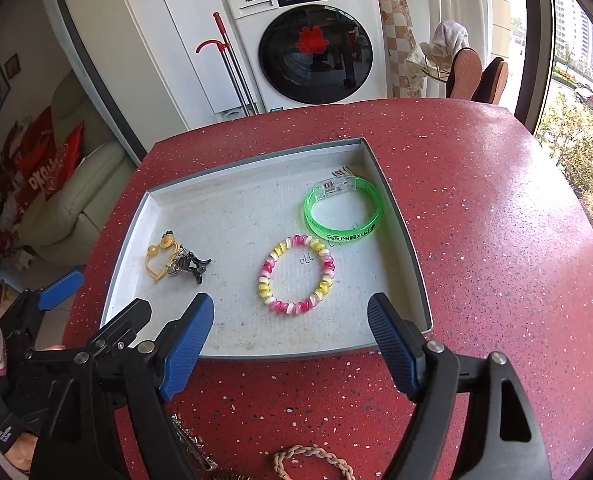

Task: Organize jewelry
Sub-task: 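Withdraw both open tools from the tray toward the remaining jewelry, then move the right tool to the braided rope bracelet while the left approaches the silver spiked clip, then grasp the braided rope bracelet with the right tool while the left grasps the silver spiked clip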

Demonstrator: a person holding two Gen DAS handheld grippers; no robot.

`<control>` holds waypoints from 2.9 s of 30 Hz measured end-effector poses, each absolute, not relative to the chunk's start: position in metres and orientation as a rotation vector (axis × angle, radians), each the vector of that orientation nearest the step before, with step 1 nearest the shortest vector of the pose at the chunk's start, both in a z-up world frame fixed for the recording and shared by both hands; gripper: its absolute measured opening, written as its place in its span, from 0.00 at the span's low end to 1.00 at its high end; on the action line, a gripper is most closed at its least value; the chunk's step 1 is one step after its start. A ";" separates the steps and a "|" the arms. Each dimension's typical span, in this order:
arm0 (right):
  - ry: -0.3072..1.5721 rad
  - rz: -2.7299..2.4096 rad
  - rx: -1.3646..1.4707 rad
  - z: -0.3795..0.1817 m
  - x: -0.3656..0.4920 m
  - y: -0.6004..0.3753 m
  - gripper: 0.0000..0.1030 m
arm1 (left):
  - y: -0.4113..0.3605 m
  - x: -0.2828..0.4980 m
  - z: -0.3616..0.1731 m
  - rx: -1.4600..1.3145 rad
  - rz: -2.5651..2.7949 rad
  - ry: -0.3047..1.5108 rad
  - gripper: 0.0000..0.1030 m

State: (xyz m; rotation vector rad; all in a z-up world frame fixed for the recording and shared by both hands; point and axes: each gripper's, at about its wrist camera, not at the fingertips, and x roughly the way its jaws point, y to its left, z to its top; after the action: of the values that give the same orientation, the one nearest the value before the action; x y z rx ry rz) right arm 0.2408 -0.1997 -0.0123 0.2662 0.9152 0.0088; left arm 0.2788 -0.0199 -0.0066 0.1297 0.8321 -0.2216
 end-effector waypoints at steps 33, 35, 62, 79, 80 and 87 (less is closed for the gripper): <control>1.039 -0.040 0.233 -0.059 0.130 -0.215 0.85 | 0.009 0.181 -0.047 -0.030 -0.242 1.006 1.00; 1.042 -0.054 0.231 -0.061 0.128 -0.220 0.85 | 0.004 0.181 -0.049 -0.037 -0.228 1.016 1.00; 1.041 -0.046 0.036 -0.075 0.142 -0.195 0.52 | -0.027 0.185 -0.063 0.053 -0.120 1.050 1.00; 1.019 -0.009 0.043 -0.070 0.134 -0.191 0.07 | -0.040 0.175 -0.057 0.144 -0.190 1.024 0.76; 1.017 -0.009 0.046 -0.070 0.134 -0.193 0.07 | -0.040 0.172 -0.055 0.164 -0.202 0.997 0.76; 1.024 -0.008 0.093 -0.072 0.134 -0.200 0.07 | -0.043 0.160 -0.040 0.316 -0.384 0.850 0.79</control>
State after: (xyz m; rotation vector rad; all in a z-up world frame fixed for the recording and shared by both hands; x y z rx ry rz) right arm 0.1342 -0.1998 -0.0720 0.0927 1.0242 -0.0078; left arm 0.1601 -0.0428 -0.0402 0.3164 0.8505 -0.3842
